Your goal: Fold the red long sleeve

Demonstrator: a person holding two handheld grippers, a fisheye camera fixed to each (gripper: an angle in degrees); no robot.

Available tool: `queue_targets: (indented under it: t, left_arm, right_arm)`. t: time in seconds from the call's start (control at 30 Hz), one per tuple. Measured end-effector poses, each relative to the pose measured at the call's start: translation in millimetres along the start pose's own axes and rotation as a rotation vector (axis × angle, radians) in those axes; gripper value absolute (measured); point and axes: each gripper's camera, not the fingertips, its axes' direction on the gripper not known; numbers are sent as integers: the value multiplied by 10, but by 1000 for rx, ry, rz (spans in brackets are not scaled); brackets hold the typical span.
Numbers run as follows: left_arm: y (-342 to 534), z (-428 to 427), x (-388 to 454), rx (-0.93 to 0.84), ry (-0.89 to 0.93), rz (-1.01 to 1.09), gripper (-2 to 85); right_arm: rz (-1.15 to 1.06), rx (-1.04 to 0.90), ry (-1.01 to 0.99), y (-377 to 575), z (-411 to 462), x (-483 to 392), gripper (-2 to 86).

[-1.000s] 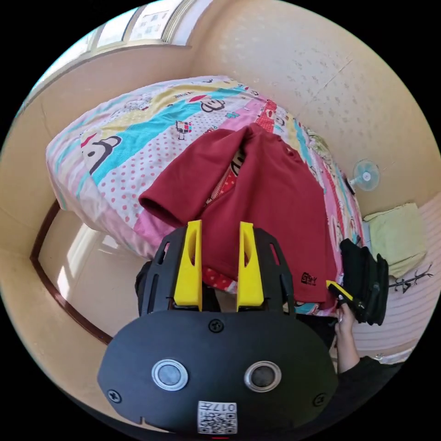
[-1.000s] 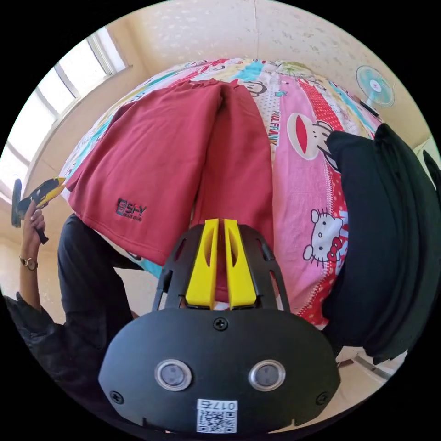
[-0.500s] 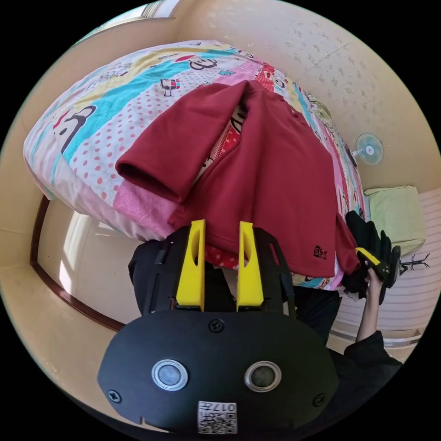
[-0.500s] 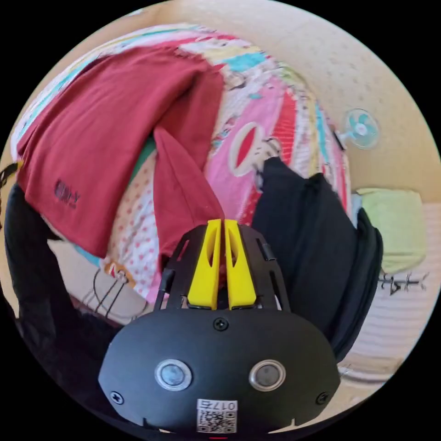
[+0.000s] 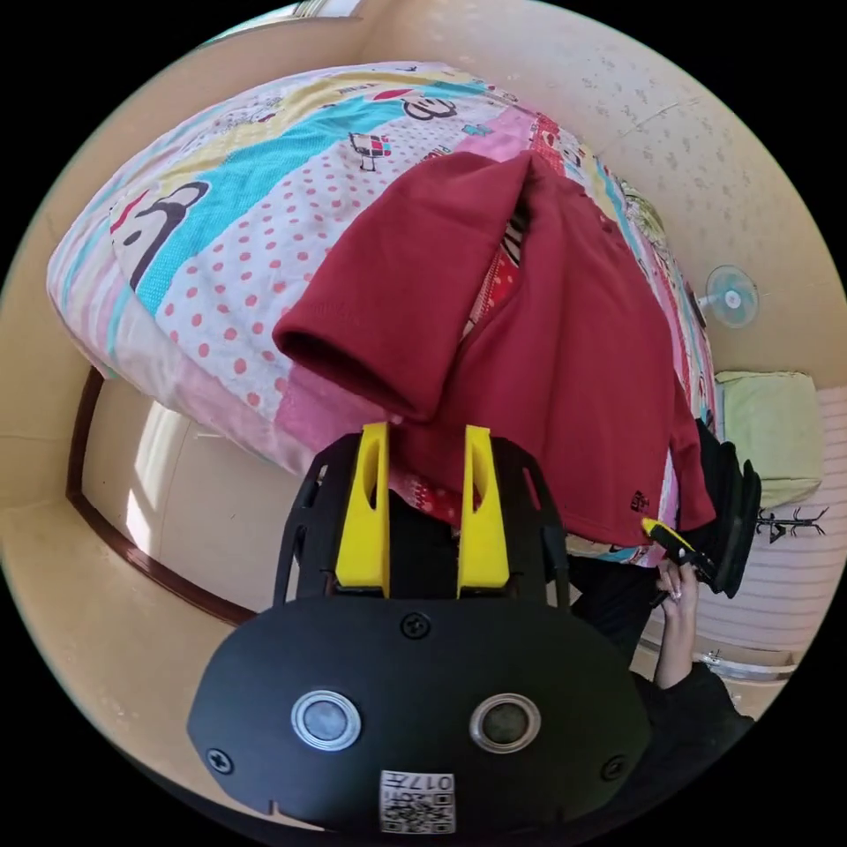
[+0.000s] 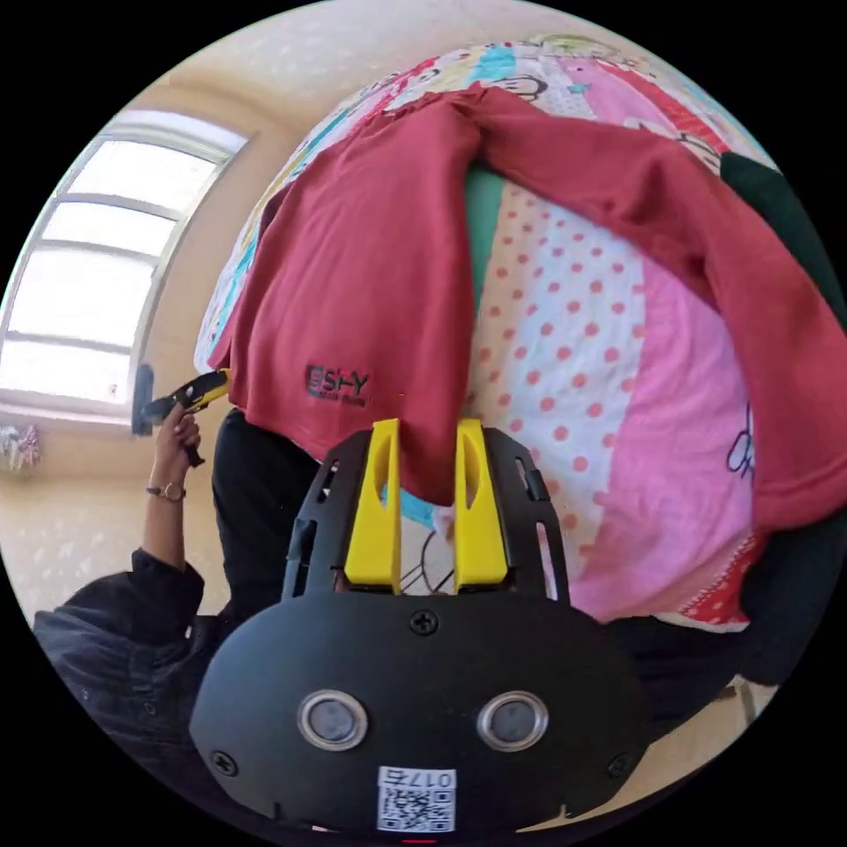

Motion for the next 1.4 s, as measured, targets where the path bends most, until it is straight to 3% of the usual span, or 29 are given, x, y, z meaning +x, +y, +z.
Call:
queue_targets:
  t: [0.1, 0.3, 0.43, 0.5, 0.67, 0.83, 0.93, 1.07, 1.13, 1.23, 1.3, 1.4]
  left_arm:
    - [113, -261, -58, -51, 60, 65, 44]
    - [888, -943, 31, -170, 274, 231, 40]
    - [1268, -944, 10, -169, 70, 124, 60]
    - [1341, -1164, -68, -51, -90, 41, 104]
    - [1014, -1667, 163, 206, -30, 213, 121]
    - [362, -1376, 252, 111, -78, 265, 150]
    - [225, -884, 247, -83, -177, 270, 140]
    - [487, -1145, 276, -25, -281, 276, 23]
    - [611, -1534, 163, 19, -179, 231, 14]
    - [820, -2399, -181, 99, 137, 176, 8]
    - [951, -3121, -594, 183, 446, 134, 6]
    - [1008, -3850, -1083, 292, 678, 128, 5]
  right_arm:
    - [-170, -71, -31, -49, -535, -21, 37]
    - [-220, -109, 15, 279, -1669, 2, 28]
    - [-132, -190, 181, 423, -1581, 136, 25]
    - [-42, -212, 223, 477, -1514, 256, 23]
    - [-15, -166, 143, 505, -1676, 257, 25]
    - [-8, -149, 64, 475, -1868, 252, 26]
    - [-5, -117, 4, 522, -1985, 259, 25]
    - [-36, -76, -100, 583, -2037, 320, 18]
    - [-60, -82, -67, 544, -2017, 277, 16]
    - [-125, -74, 57, 344, -1961, 108, 11]
    - [-171, -70, 145, 85, -1844, -13, 7]
    - [-179, -95, 245, -305, -1567, -70, 4]
